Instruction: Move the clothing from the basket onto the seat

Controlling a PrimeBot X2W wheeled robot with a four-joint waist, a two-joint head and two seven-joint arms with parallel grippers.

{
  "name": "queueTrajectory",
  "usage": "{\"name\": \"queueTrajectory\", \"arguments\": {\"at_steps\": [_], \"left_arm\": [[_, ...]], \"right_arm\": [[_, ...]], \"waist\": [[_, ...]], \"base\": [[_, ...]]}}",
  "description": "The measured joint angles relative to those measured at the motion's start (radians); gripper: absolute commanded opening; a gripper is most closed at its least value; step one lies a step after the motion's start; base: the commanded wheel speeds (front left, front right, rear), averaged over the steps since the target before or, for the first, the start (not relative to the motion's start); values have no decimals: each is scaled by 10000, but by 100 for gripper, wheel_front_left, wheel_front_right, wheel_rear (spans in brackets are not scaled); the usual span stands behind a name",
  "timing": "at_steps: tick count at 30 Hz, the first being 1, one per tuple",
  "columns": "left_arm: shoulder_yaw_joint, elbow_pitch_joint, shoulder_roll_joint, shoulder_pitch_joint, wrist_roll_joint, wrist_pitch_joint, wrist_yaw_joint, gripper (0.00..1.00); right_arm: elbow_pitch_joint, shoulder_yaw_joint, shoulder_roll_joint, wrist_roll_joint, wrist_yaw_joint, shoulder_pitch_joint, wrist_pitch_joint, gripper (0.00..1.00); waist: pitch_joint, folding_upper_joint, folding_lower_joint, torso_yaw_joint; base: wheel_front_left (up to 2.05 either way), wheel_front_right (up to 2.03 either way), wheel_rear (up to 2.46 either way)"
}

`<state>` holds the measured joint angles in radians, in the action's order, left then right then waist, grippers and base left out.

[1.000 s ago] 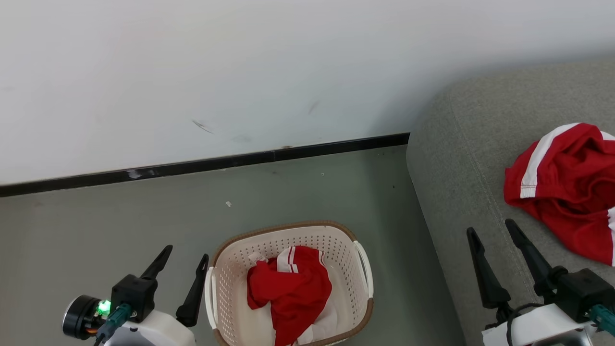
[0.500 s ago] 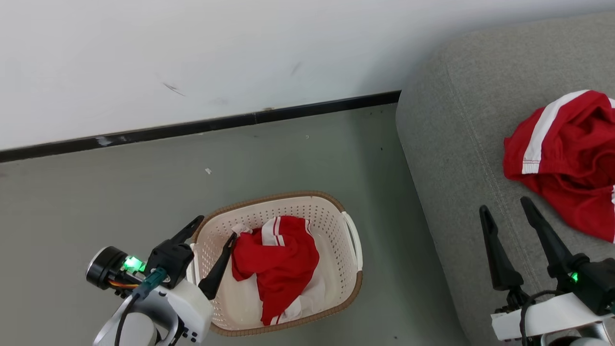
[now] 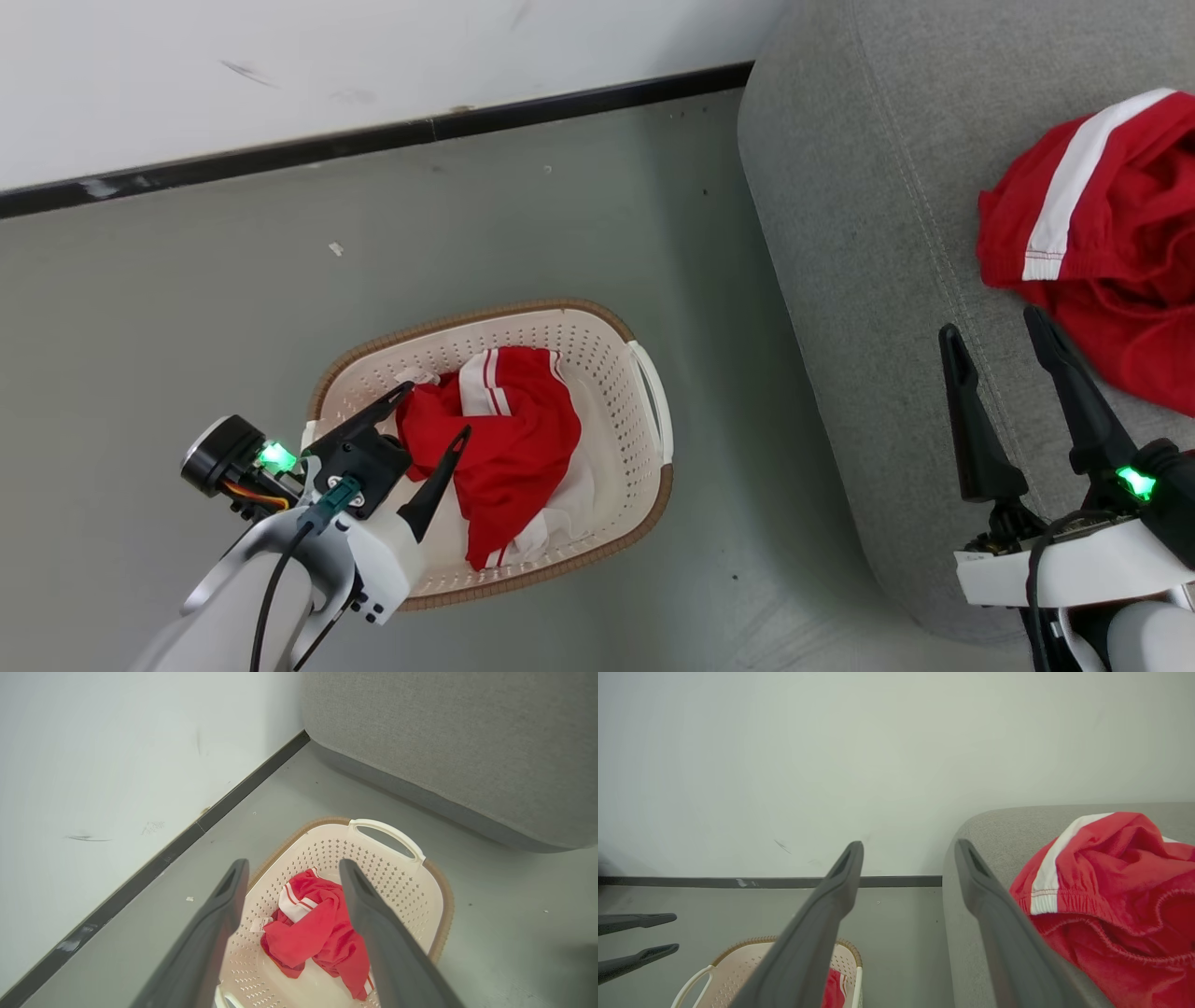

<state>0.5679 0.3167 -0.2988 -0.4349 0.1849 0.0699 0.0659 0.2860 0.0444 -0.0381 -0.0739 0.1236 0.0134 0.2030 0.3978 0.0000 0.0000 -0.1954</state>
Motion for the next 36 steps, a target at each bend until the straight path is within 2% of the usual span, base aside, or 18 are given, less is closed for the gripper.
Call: {"name": "queueTrajectory", "arguments": {"at_steps": [7,17,36], "left_arm": [[286,514,-52,-596,-405,-27,163,100],[449,1277,-226,-1202,-794,-25,174,100],[656,2596,-646,-1954,-1358,-178,253,100]], "right_arm": [[6,-46,-2,-203,0,427,153,100],[-65,-305,-2,-587,0,1013,351,100],[-606,-966,0,-1200,0,1768,449,100]], "waist": [[739,0,0,-347],[1640,0,0,-874],[2873,0,0,-1867]], "base": [[0,0,0],[0,0,0],[0,0,0]]}}
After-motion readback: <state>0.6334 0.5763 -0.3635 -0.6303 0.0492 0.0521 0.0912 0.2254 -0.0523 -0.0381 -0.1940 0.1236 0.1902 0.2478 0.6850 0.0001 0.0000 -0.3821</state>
